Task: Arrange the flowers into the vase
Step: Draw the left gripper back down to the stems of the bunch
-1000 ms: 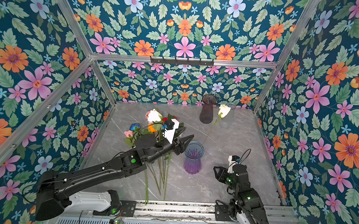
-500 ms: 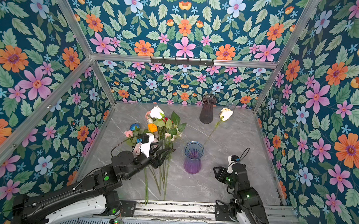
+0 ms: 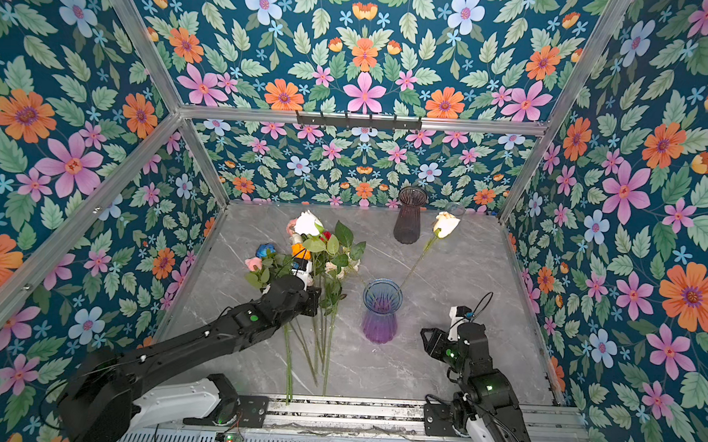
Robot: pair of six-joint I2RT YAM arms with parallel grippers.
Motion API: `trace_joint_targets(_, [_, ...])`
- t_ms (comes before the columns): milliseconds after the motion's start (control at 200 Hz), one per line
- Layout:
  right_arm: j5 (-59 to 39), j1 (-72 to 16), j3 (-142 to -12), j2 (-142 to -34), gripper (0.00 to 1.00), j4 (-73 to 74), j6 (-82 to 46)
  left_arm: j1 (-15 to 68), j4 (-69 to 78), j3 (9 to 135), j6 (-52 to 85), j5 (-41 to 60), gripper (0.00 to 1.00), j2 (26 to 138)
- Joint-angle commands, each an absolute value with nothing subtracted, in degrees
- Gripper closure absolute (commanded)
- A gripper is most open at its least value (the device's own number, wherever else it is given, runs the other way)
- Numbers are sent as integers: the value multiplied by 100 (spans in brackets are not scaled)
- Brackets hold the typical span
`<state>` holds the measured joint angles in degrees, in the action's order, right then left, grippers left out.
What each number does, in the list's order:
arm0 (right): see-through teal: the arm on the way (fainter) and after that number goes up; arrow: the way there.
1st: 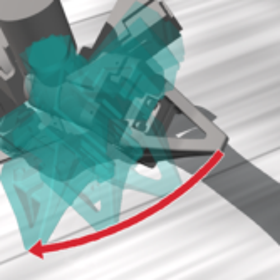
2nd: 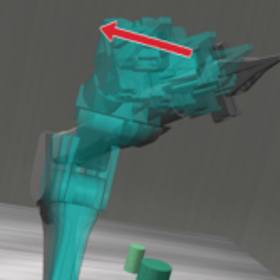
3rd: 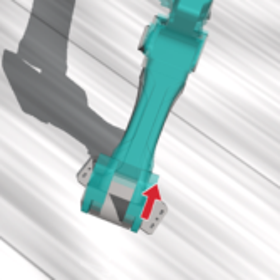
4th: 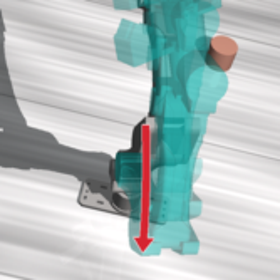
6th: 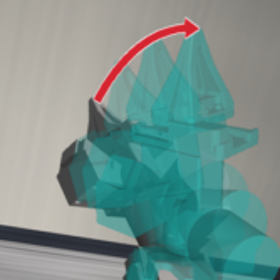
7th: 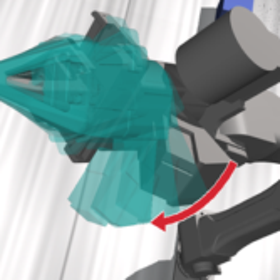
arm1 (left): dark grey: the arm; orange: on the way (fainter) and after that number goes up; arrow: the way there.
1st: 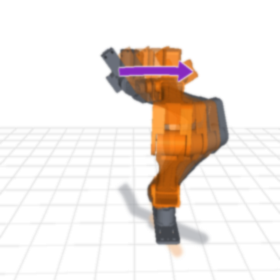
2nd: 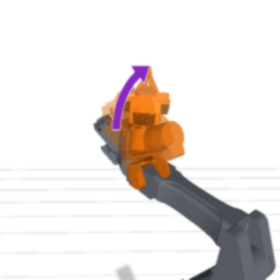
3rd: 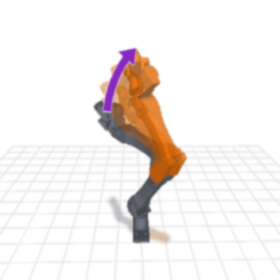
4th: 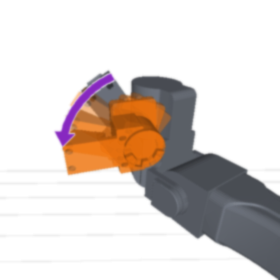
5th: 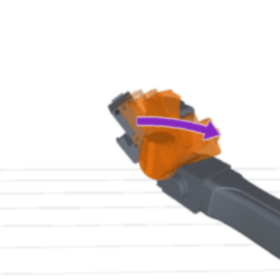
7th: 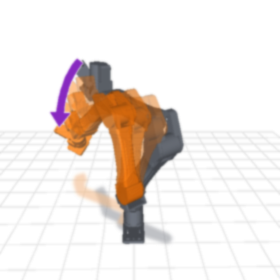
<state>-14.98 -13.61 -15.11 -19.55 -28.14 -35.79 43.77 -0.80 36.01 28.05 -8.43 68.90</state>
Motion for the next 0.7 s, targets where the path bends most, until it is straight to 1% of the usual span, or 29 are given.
trace_joint_targets(0, [-1538, -1368, -1529, -1929, 52, -2689, -3547, 4183, 170, 3539, 2797, -360, 70, 7202])
trace_joint_targets(60, [-1536, -1362, -1531, -1931, 52, -2694, -3548, 4053, 343, 3524, 2767, -269, 63, 7404])
trace_joint_targets(135, [-1536, -1362, -1529, -1925, 52, -2698, -3546, 3904, 527, 3540, 2716, -137, 62, 7672])
trace_joint_targets(225, [-1534, -1363, -1537, -1914, 52, -2698, -3546, 3673, 668, 3598, 2724, 15, 66, 8057])
trace_joint_targets(320, [-1538, -1367, -1529, -1899, 52, -2703, -3551, 3395, 843, 3685, 2751, 434, 74, 8412])
trace_joint_targets(390, [-1528, -1362, -1531, -1898, 52, -2707, -3544, 3314, 949, 3761, 2751, 571, 74, 8569])
trace_joint_targets(695, [-1516, -1362, -1528, -1872, 52, -2711, -3546, 3218, 707, 4129, 2804, 466, 77, 9036])
